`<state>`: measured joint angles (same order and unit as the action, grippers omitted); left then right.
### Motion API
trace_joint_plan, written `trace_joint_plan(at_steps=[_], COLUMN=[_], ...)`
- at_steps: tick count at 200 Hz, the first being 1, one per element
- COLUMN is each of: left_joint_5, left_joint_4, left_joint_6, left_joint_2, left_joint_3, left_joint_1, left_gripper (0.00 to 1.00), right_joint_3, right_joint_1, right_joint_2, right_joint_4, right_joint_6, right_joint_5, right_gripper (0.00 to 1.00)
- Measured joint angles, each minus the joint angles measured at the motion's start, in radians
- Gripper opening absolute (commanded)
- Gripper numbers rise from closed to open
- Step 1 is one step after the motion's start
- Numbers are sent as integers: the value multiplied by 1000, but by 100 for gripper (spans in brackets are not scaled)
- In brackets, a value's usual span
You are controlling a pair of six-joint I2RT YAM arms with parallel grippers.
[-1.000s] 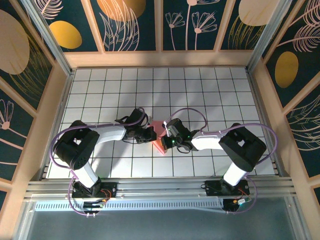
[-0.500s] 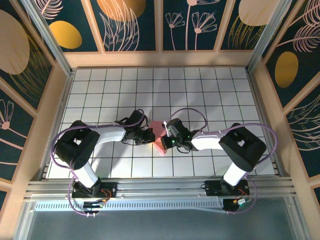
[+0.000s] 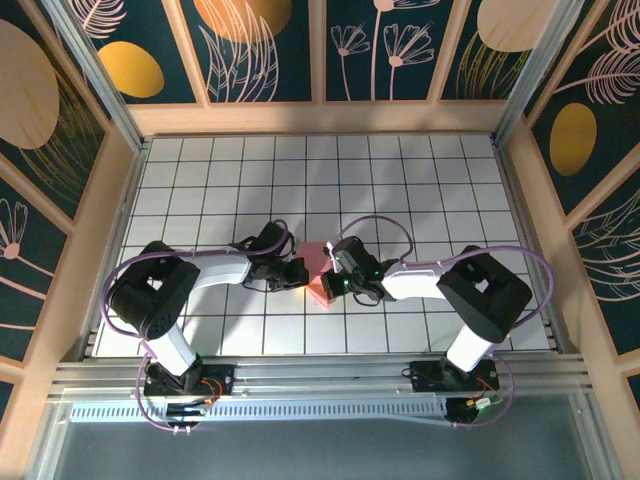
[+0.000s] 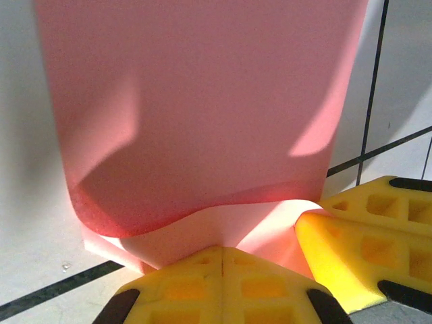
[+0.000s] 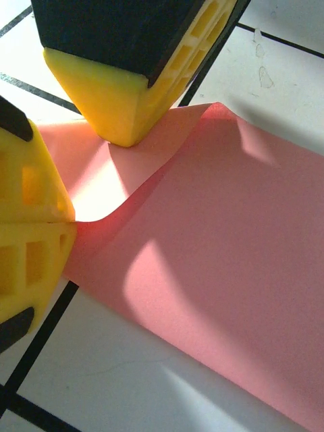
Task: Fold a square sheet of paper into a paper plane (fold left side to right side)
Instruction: Third fold the triangle at the center of the table.
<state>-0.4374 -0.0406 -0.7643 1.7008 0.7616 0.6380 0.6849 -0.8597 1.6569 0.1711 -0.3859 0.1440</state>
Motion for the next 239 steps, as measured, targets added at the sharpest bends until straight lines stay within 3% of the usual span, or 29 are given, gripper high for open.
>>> trace_joint_plan(at_steps=[70, 89, 107, 134, 160, 239], left_joint_5=[0, 0, 0, 0, 0, 0], left_joint_4=[15, 16, 16, 16, 16, 16], left_joint_6=[0, -1, -1, -1, -1, -4], left_joint_2=[-2, -2, -2, -2, -2, -2], left_joint_3=[-9, -9, -9, -9, -9, -9], left_joint_1=[0, 0, 0, 0, 0, 0], left_gripper=[0, 0, 0, 0, 0, 0], right_joint_3=[49, 49, 42, 3, -59, -138], right_joint_1=[65, 90, 108, 114, 87, 10], right_joint_2=[-34, -91, -157, -246, -267, -176], right_joint_4=[-67, -81, -92, -102, -90, 40], right_joint_6=[-39, -57, -73, -119, -185, -332], right_joint_5=[35, 50, 86, 172, 269, 355], right_gripper=[36, 39, 35, 13, 0, 0])
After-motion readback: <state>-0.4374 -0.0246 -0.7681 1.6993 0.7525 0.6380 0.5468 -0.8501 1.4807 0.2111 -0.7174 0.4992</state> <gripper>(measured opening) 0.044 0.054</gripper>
